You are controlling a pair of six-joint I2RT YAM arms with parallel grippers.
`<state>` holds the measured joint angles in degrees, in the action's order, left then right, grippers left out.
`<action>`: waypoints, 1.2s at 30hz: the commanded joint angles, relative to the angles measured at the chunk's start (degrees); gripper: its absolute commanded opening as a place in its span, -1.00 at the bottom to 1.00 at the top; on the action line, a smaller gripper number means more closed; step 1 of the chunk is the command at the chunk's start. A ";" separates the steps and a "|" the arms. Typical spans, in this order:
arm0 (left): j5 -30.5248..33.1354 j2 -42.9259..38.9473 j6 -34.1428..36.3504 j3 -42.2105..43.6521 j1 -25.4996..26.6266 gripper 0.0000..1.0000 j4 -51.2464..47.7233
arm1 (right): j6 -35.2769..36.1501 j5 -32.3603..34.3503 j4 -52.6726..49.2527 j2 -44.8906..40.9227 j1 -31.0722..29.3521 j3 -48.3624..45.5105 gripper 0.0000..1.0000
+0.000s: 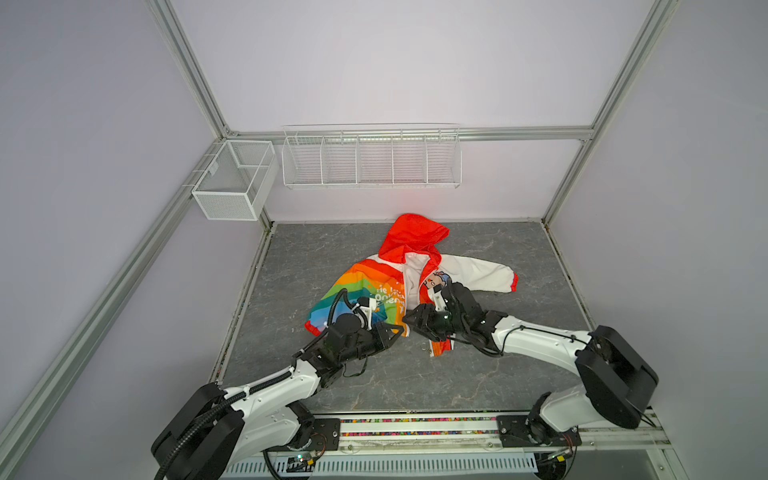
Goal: Zip up the jacket
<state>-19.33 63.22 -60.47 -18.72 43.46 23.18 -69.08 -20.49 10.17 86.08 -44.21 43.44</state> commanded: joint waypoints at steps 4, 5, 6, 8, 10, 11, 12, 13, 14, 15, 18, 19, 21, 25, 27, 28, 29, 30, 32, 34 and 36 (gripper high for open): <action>-0.10 0.64 -1.11 0.53 0.03 -1.00 1.06 | -6.44 -3.04 9.21 3.71 0.29 0.15 -0.15; -0.12 0.59 -1.12 0.53 -0.04 -1.00 1.09 | -6.66 -3.07 9.57 3.83 0.28 0.15 -0.24; -0.10 0.51 -1.14 0.53 -0.04 -1.00 1.10 | -6.75 -2.99 9.48 3.70 0.33 0.07 -0.31; -0.08 0.17 -1.15 0.53 -0.04 -1.00 0.84 | -6.53 -2.39 8.66 3.16 0.30 -0.11 -0.45; 0.08 -0.20 -1.16 0.69 -0.03 -1.00 0.47 | -5.95 -1.62 7.23 2.37 0.34 -0.11 -0.54; 0.10 -0.44 -1.15 0.83 0.00 -1.00 0.38 | -5.53 -1.25 6.54 1.96 0.38 -0.04 -0.59; 0.11 -0.55 -1.19 0.88 -0.04 -1.00 0.22 | -5.23 -1.15 6.11 1.67 0.39 0.02 -0.64; 0.12 -0.79 -1.14 0.97 0.00 -1.00 0.11 | -4.87 -1.00 5.51 1.38 0.37 0.24 -0.71; 0.17 -0.90 -1.12 1.05 -0.07 -1.00 0.03 | -4.54 -0.88 4.86 1.13 0.44 0.41 -0.77; 0.13 -0.99 -1.16 1.05 -0.04 -1.00 -0.05 | -4.32 -0.87 4.33 0.98 0.36 0.63 -0.83; 0.30 -1.17 -1.14 1.14 -0.04 -0.84 -0.11 | -3.62 -0.69 2.56 0.58 0.38 1.12 -0.87; 0.34 -1.19 -1.14 1.14 0.00 -0.63 0.09 | -3.45 -0.61 2.19 0.49 0.38 1.21 -0.87; 0.26 -1.01 -1.16 1.31 -0.04 -0.26 0.92 | -3.20 -0.60 2.03 0.49 0.40 1.30 -0.87; -0.64 0.02 -3.34 1.41 -0.04 -0.10 3.31 | -2.99 -0.99 1.96 0.75 0.37 1.59 -0.87; -1.25 0.79 -3.67 1.33 -0.02 -0.10 4.55 | -2.82 -0.96 1.95 0.88 0.34 1.69 -0.87; -1.47 1.18 -3.82 1.34 -0.04 -0.10 4.99 | -2.73 -0.97 1.94 0.93 0.34 1.77 -0.87; -1.71 1.58 -4.00 1.32 -0.04 -0.10 5.64 | -2.68 -1.09 1.94 1.01 0.30 1.74 -0.87; -2.03 2.17 -4.19 1.32 -0.03 -0.12 6.36 | -2.64 -1.13 1.91 1.10 0.25 1.74 -0.87; -2.58 3.20 -4.49 1.32 -0.04 -0.16 7.71 | -2.55 -1.21 1.95 1.41 0.13 1.92 -0.87; -3.15 4.37 -4.87 1.32 -0.04 -0.21 9.22 | -2.46 -1.49 2.15 1.78 0.05 2.09 -0.87; -3.99 5.59 -5.00 1.23 -0.03 -0.28 10.73 | -2.46 -1.73 2.32 2.20 -0.13 2.31 -0.87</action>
<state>-21.65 67.57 -64.40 -18.06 43.46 29.63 -71.53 -21.93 12.69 87.99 -44.07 44.31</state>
